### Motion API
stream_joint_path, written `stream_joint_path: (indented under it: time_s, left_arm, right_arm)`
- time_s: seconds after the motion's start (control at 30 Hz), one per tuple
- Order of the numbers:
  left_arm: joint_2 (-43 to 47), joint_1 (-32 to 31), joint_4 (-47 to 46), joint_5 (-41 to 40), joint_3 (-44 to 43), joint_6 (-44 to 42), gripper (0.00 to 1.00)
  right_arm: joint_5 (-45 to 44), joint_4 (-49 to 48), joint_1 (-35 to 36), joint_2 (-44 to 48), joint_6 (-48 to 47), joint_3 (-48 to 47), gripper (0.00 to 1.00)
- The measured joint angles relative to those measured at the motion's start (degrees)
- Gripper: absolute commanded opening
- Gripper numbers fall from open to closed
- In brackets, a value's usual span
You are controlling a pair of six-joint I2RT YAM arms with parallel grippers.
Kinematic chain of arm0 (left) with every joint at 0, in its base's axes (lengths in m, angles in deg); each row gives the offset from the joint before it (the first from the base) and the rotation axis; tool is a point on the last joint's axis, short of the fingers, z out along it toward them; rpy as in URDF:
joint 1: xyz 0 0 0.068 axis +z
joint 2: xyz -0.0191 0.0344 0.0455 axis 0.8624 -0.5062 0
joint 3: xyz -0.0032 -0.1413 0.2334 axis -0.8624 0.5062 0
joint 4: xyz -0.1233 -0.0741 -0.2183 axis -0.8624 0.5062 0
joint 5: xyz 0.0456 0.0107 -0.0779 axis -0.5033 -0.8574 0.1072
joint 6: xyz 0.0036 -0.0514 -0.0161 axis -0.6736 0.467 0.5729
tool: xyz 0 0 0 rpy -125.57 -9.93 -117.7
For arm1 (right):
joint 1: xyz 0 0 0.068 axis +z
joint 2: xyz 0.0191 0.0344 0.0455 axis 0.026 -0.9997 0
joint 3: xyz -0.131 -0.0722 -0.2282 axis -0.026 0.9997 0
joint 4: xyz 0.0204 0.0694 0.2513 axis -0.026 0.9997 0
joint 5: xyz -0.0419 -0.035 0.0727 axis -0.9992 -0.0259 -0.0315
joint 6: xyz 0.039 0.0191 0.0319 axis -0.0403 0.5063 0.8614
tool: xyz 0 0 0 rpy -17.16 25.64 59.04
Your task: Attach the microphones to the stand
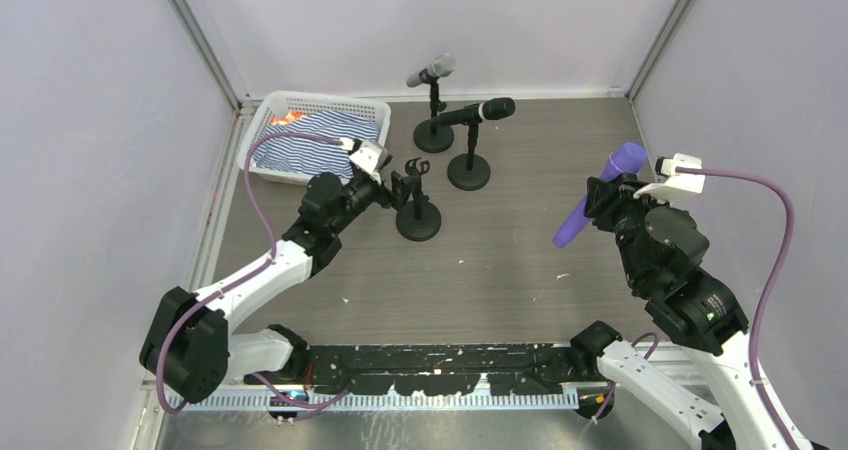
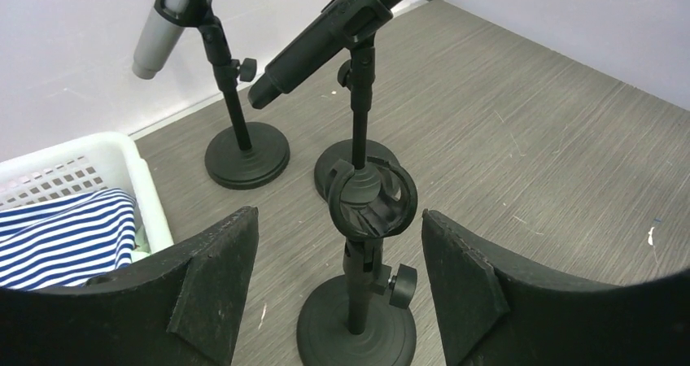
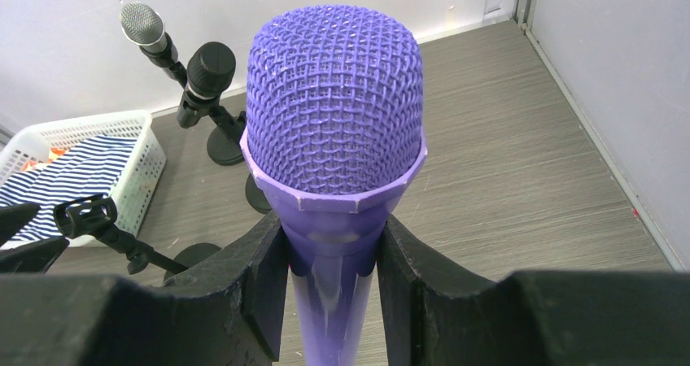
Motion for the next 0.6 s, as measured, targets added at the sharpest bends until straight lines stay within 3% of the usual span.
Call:
stream_joint_path:
  time_s: [0.6]
  left_arm:
    - [-2.95,-2.73,-0.31,0.17,-1.36,0.17,0.76]
  right_arm:
    - [0.24,0.00,0.00,-0.02,0.04,0.00,0.04]
